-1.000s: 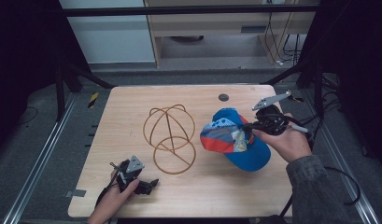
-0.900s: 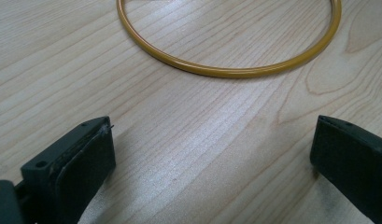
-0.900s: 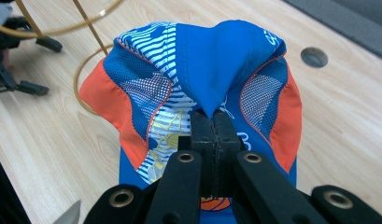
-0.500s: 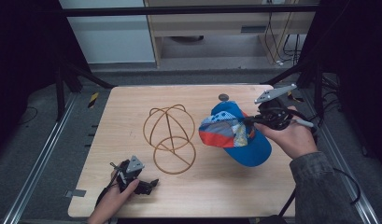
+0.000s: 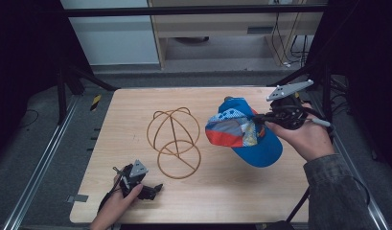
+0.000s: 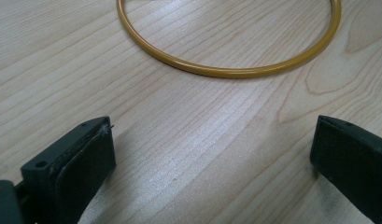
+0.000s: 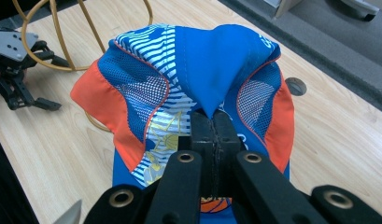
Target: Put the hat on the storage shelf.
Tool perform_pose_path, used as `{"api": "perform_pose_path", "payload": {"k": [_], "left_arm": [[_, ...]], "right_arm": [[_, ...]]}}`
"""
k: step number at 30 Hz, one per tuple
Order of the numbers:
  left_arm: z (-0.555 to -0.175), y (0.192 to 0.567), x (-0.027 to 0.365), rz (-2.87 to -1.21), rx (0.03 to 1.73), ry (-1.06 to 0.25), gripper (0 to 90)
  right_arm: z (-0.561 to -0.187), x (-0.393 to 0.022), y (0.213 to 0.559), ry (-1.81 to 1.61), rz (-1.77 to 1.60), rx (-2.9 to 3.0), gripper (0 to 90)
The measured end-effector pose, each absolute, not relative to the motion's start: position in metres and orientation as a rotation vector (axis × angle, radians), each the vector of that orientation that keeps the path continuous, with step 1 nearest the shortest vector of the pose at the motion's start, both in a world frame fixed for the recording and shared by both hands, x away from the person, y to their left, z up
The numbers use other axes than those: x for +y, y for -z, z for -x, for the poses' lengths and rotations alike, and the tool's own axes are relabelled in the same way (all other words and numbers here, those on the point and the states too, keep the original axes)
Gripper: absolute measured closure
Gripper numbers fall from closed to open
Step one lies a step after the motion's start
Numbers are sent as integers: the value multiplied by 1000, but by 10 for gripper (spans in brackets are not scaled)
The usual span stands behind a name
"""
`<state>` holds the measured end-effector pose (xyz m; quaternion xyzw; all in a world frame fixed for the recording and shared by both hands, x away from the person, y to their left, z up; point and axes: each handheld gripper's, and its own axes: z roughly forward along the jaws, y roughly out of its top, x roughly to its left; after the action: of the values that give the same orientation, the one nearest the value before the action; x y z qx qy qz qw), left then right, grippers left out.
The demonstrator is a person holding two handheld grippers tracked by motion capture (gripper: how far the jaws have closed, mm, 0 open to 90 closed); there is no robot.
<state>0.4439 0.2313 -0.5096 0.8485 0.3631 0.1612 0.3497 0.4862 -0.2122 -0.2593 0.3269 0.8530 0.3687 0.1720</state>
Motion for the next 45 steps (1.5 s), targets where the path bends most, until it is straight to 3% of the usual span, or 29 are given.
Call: {"api": "perform_pose_path", "payload": {"k": [22, 45], "left_arm": [[-444, 509, 231, -2200, 941, -417, 0], [-443, 509, 232, -2202, 939, -416, 0]], "right_arm": [[-482, -202, 224, -1075, -865, 2368, 900], [-501, -140, 183, -1129, -742, 2339, 900]]}}
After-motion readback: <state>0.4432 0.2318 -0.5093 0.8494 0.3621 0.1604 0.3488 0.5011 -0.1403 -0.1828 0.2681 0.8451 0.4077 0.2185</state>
